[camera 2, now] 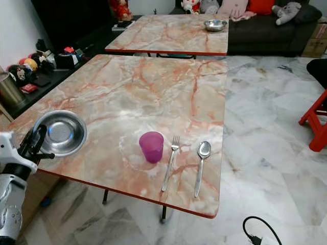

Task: Setting the table

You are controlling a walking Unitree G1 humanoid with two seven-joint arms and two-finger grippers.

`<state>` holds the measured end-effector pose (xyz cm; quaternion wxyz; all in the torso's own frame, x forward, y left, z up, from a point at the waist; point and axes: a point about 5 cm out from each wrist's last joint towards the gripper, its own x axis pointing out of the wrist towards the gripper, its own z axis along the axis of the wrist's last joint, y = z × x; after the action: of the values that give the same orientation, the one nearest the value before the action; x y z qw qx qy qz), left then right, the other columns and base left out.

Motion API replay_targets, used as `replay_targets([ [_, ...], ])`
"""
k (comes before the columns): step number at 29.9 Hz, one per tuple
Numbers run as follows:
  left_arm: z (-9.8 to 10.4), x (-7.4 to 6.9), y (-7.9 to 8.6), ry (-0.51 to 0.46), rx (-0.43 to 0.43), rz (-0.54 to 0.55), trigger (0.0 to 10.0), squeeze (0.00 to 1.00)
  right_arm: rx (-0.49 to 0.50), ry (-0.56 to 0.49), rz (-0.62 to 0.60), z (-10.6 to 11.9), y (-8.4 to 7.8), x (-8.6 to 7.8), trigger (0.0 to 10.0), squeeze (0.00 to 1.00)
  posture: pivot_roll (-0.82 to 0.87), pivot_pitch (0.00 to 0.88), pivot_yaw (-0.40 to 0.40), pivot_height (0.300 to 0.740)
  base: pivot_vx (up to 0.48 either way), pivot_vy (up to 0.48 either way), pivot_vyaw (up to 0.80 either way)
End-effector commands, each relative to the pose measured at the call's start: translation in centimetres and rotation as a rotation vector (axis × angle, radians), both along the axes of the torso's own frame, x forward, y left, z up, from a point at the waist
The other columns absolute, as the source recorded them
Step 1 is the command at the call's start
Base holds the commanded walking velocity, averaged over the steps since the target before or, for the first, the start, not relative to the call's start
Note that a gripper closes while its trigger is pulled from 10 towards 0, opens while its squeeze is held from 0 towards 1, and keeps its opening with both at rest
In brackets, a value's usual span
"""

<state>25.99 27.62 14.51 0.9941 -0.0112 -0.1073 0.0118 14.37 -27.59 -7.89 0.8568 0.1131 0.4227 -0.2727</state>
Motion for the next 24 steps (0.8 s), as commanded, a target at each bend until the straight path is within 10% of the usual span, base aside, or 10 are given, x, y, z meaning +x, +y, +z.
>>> replay_targets([
  [1, 0.3, -1.6, 0.9, 0.026, 0.038, 0.041, 10.0, 0.00, -0.002, 0.007, 0.002, -0.1, 0.0, -0.3, 10.0, 0.00, 0.01, 0.008, 0.077, 0.740, 0.000, 0.000, 0.00],
  [16, -8.1, -6.7, 4.1, 0.360, 0.023, 0.257, 10.0, 0.00, 0.000, 0.007, 0.002, -0.1, 0.2, -0.2, 10.0, 0.00, 0.01, 0.003, 0.082, 0.740, 0.000, 0.000, 0.00],
  [24, -11.6, -6.7, 3.7, 0.562, 0.085, 0.252, 10.0, 0.00, 0.000, 0.007, 0.004, -0.1, 0.2, -0.2, 10.0, 0.00, 0.01, 0.006, 0.086, 0.740, 0.000, 0.000, 0.00],
])
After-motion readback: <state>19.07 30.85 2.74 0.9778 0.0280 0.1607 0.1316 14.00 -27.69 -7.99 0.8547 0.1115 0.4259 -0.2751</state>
